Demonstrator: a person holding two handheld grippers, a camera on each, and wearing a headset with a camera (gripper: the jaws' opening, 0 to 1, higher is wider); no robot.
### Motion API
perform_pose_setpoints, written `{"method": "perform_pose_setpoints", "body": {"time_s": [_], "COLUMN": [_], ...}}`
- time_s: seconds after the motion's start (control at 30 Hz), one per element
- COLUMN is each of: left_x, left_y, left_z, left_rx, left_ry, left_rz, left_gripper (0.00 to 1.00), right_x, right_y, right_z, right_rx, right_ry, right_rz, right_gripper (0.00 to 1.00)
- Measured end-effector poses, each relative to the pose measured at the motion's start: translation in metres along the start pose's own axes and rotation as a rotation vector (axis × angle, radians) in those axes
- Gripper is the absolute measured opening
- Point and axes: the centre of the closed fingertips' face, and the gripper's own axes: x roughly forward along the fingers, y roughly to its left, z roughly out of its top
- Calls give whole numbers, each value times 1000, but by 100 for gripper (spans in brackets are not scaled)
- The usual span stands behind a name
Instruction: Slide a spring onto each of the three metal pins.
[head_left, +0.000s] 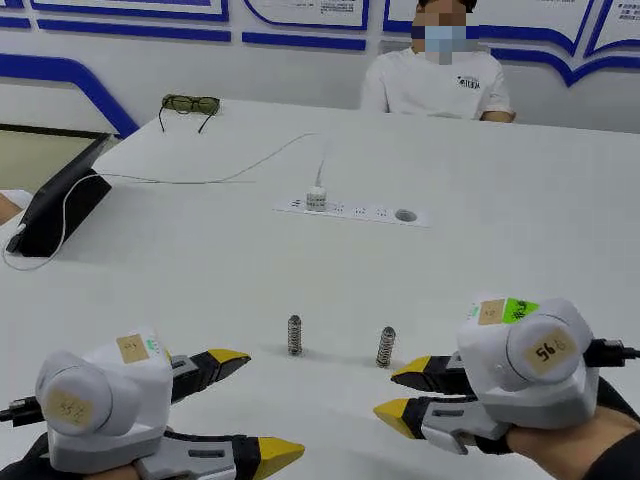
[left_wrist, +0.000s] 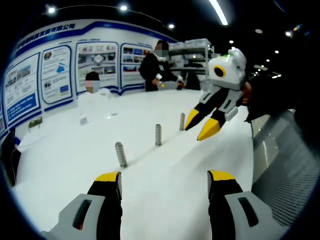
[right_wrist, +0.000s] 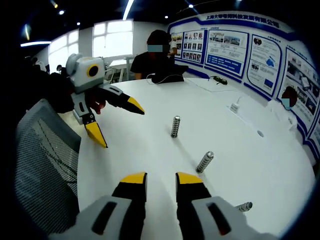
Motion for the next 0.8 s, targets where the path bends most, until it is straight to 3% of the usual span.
{"method": "perform_pose_setpoints", "body": {"time_s": [0.3, 0.8], "left_x": [-2, -1], "left_y": [-2, -4], "left_z": [1, 3], "left_rx": [-1, 2], "left_ry": [0, 5], "left_rz": [2, 1], "left_gripper": [71, 72], "right_x": [-20, -61], "right_y": [-7, -39], "right_z": [-13, -39], "right_rx": [40, 122], "right_ry": [-27, -67], "right_rz": [-34, -146], "right_gripper": [26, 29]}}
